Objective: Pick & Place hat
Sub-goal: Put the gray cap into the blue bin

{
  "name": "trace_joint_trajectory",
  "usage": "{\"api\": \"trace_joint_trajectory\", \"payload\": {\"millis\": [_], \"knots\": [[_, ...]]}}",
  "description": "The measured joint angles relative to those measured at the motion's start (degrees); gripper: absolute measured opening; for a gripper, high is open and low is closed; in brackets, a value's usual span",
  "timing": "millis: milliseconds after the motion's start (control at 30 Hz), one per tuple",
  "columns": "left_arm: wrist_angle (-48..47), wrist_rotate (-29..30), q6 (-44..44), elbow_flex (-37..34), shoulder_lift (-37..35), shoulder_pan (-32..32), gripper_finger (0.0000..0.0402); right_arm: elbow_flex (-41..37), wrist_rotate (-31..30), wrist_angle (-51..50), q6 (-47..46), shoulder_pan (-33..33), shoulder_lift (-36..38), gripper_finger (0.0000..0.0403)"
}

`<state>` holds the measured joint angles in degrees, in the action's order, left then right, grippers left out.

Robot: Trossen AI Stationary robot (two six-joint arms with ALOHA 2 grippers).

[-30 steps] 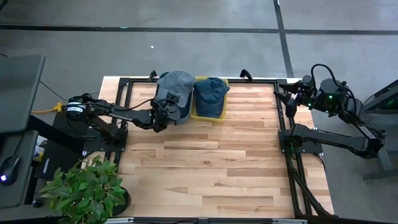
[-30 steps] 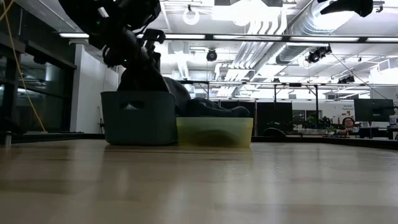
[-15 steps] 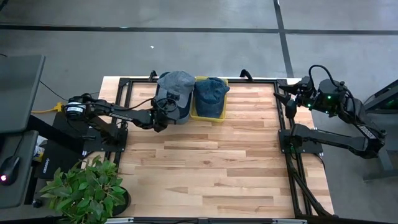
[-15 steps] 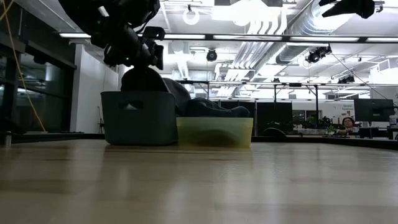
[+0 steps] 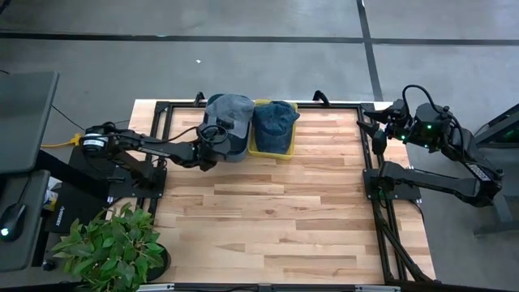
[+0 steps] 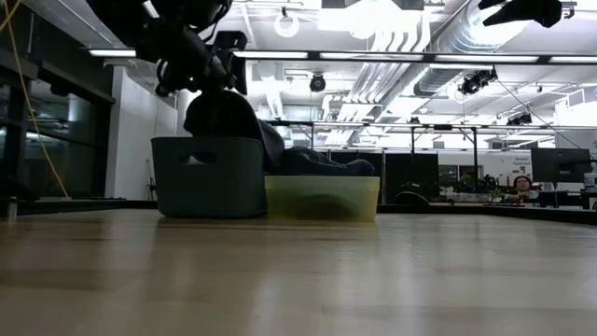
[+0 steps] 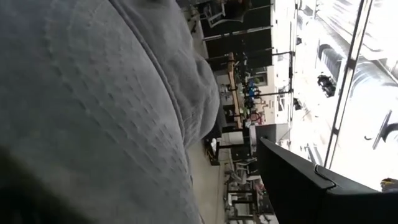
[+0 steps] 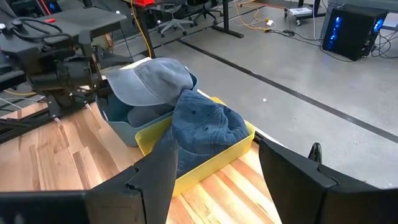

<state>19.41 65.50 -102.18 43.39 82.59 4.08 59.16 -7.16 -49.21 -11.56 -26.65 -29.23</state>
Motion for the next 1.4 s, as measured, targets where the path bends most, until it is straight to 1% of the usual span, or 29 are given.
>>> {"api": "trace_joint_trajectory", "payload": {"millis": [200, 433, 500, 667, 767, 867, 1000, 1067, 1200, 1333, 1400], "knots": [[0.22, -0.35, 1.44, 0.0, -1.82, 0.02, 0.0226, 0.0, 0.0, -0.09, 0.23, 0.0, 0.0, 0.022], [0.13, -5.25, -2.16, 0.0, -1.82, 0.02, 0.0227, 0.0, 0.0, -0.13, 0.67, 0.01, 0.0, 0.022], [-0.04, -5.8, -2.19, 0.0, -1.82, 0.02, 0.0227, 0.0, -0.02, -0.13, 0.7, 0.01, 0.0, 0.022], [0.14, -5.58, -1.65, 0.01, -1.31, 0.04, 0.0227, 0.0, -0.01, -0.13, 1.3, 0.01, 0.0, 0.022], [-0.36, -5.36, 0.23, 0.09, -1.37, 0.04, 0.0227, 0.0, 0.0, -0.13, 1.3, 0.01, 0.0, 0.022], [0.09, -3.76, 0.65, 0.09, -1.79, -0.21, 0.0227, 0.0, 0.0, -0.28, 1.24, 0.02, 0.0, 0.022], [0.06, -2.15, -5.03, 0.09, -1.77, -0.91, 0.0227, 0.0, 0.24, -1.32, 0.38, 0.01, 0.0, 0.022], [-0.43, -2.17, -6.05, 0.47, -1.77, -1.21, 0.0227, 0.0, 0.34, -1.69, 0.16, 0.02, 0.0, 0.022], [-5.11, -2.15, -6.08, 3.15, -1.77, -1.29, 0.0227, 0.0, 0.44, -2.14, 0.03, 0.0, 0.0, 0.022], [-13.51, -3.23, -6.57, 7.15, -1.79, -1.53, 0.0227, 0.0, 0.44, -2.11, 0.03, 0.02, 0.0, 0.022], [-19.21, -4.0, -7.89, 9.15, -2.82, -1.51, 0.0227, 0.0, 0.62, -1.97, -0.07, 0.0, 0.0, 0.022]]}}
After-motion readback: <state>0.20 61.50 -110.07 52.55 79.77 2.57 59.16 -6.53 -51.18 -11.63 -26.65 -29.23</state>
